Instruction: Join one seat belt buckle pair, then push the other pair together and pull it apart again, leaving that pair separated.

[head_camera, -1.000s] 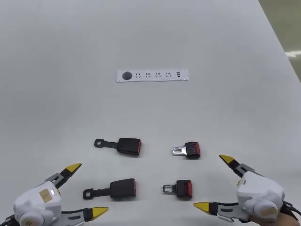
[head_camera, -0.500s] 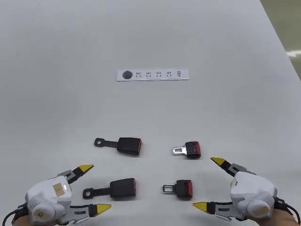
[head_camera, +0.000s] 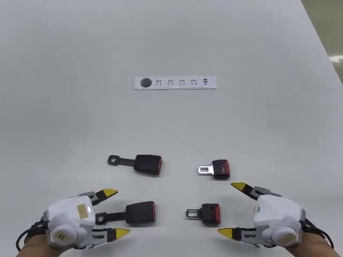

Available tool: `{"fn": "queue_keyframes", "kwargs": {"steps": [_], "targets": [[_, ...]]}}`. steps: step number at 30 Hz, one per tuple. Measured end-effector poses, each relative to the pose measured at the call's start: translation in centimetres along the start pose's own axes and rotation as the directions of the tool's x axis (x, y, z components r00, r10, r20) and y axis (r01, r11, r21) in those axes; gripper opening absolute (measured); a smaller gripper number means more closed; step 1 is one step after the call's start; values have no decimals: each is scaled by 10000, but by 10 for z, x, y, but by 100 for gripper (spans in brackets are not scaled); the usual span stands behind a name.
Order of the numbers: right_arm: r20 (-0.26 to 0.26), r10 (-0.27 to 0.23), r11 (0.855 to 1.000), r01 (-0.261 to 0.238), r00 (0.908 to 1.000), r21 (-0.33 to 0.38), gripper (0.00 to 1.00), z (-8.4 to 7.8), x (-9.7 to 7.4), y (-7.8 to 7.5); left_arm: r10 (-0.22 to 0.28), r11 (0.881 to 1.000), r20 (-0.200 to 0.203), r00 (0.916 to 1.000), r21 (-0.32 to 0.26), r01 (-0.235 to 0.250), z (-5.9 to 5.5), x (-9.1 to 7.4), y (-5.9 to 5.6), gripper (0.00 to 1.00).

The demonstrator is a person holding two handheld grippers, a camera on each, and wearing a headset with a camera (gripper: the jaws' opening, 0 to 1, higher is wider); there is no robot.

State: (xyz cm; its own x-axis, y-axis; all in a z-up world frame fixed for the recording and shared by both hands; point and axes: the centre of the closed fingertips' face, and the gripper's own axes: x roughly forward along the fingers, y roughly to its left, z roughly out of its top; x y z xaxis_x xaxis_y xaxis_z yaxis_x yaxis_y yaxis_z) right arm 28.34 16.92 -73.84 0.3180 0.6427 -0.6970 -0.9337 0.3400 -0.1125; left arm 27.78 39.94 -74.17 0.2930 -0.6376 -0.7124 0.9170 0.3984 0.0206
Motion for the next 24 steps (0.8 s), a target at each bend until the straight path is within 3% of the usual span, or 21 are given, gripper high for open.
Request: {"fn": "queue_keyframes", "kwargs": {"steps": [13,24], "targets": [[-345,764,9944,-787,9965,-709,54,-2,18,14,-765,9942,-843,9935,686,823,-11,19,-7,48],[-713,1166,9855,-1243,9906,-1156,42,-8,29,20,-1259,9853,-1480,9809,968,1411,-16,28,-11,42]]}}
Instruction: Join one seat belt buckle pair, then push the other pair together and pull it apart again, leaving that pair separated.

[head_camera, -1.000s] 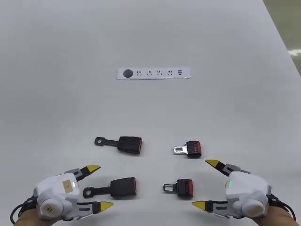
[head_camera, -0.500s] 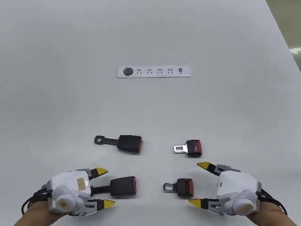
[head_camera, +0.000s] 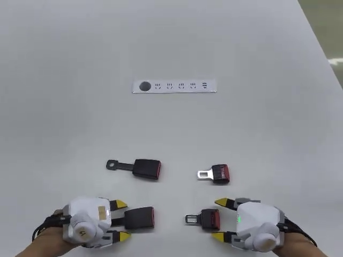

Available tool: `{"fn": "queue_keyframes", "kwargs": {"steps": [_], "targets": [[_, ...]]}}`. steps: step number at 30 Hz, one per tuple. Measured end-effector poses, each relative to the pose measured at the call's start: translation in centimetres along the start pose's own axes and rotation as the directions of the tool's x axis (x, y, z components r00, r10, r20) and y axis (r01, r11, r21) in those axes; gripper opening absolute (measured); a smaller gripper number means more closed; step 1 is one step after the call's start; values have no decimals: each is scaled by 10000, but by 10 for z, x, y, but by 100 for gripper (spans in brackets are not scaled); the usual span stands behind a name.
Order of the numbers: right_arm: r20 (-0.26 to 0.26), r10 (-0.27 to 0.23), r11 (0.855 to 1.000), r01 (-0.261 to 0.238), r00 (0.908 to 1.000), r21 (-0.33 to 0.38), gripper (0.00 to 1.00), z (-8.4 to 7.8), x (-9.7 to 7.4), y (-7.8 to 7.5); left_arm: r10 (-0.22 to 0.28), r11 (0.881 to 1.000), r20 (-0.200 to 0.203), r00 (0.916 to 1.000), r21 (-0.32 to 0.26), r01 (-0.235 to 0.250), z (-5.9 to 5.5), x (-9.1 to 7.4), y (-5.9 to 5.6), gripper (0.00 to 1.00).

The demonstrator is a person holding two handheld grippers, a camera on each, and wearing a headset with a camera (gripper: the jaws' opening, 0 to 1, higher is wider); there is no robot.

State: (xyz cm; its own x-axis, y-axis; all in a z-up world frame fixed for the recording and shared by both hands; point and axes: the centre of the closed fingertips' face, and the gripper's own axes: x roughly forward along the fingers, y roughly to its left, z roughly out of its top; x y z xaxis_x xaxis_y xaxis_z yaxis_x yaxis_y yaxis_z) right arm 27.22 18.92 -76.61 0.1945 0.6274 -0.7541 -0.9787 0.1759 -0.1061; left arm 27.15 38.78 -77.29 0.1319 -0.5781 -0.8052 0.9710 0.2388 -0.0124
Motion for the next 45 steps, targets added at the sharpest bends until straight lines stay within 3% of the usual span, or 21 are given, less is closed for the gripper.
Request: {"fn": "queue_keyframes", "kwargs": {"steps": [7,20,45], "targets": [[-134,205,9998,-205,9997,-30,32,-3,3,2,-256,9992,-164,9995,298,261,-2,4,0,35],[-129,268,9996,-269,9996,-60,31,-4,3,3,-537,9961,-131,9985,699,545,-2,5,0,32],[-156,530,9985,-528,9985,123,29,0,6,5,-982,9887,-726,9925,1066,1056,-5,6,0,30]]}}
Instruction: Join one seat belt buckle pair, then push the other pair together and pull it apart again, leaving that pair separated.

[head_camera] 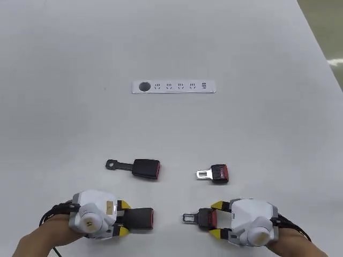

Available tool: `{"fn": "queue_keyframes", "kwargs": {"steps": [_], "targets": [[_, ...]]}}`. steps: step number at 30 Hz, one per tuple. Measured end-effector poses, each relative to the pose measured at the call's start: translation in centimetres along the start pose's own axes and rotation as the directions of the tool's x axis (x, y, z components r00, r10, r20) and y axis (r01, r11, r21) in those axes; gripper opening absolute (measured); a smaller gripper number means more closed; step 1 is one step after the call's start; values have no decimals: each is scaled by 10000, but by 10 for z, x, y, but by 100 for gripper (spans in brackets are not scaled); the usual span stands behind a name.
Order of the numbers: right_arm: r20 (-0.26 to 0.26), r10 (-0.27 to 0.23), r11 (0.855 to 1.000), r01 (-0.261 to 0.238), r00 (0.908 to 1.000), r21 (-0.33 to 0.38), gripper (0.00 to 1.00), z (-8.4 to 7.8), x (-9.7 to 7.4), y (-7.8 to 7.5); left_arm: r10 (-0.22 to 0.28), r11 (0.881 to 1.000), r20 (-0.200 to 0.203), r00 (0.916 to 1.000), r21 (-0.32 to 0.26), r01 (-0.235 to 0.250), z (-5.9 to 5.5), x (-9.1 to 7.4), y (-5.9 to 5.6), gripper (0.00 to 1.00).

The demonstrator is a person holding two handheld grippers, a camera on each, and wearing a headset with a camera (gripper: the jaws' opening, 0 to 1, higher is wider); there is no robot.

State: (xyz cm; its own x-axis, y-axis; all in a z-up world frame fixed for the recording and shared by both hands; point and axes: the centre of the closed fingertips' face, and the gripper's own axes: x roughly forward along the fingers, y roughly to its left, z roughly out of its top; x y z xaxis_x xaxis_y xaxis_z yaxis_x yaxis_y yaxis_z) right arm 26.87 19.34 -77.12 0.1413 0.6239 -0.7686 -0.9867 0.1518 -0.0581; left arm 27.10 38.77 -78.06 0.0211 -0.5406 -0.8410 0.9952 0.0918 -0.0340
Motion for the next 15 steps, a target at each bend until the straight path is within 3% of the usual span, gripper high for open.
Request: {"fn": "queue_keyframes", "kwargs": {"steps": [15], "targets": [[98,138,9999,-138,9999,-62,29,11,6,-1,18,9999,-113,9999,-147,-20,1,0,0,30]]}}
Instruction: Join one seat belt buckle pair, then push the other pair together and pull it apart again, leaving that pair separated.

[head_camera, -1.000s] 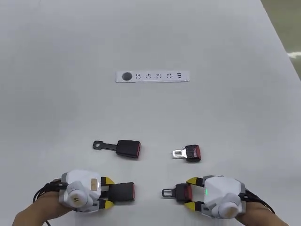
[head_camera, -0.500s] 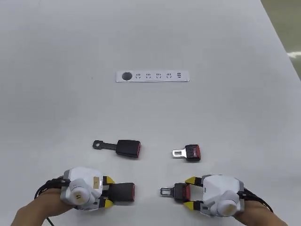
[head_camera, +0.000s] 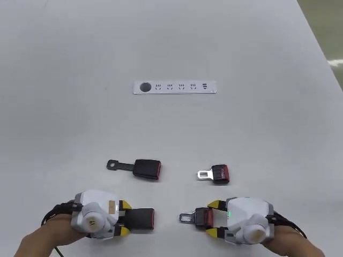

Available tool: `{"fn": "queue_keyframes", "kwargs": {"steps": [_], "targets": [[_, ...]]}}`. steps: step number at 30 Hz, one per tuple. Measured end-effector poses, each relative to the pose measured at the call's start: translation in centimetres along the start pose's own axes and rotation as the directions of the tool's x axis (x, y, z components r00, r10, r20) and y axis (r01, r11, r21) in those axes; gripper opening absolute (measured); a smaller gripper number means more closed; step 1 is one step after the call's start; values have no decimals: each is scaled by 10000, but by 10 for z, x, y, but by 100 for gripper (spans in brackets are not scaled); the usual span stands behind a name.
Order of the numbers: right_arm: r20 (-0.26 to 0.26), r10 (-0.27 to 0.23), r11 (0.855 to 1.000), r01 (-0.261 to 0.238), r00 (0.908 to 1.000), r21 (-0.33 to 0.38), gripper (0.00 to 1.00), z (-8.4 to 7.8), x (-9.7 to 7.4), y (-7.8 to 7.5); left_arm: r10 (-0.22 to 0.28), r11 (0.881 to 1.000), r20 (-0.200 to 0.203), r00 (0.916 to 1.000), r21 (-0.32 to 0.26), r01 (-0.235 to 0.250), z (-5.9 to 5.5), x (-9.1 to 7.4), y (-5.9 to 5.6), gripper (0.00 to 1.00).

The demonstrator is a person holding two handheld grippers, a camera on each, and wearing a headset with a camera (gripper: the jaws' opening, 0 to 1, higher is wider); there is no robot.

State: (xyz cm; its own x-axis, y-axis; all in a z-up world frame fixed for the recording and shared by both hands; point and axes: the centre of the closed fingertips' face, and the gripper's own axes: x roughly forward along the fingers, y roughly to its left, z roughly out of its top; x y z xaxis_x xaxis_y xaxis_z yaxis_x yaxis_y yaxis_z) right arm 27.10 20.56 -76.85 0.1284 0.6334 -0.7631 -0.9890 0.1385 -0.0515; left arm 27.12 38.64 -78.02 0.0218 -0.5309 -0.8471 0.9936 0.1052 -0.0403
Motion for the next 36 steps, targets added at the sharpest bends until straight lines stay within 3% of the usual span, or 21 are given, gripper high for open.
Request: {"fn": "queue_keyframes", "kwargs": {"steps": [36], "targets": [[346,474,9988,-470,9983,-105,29,34,28,6,124,9993,14,9999,-348,-124,-1,0,1,30]]}}
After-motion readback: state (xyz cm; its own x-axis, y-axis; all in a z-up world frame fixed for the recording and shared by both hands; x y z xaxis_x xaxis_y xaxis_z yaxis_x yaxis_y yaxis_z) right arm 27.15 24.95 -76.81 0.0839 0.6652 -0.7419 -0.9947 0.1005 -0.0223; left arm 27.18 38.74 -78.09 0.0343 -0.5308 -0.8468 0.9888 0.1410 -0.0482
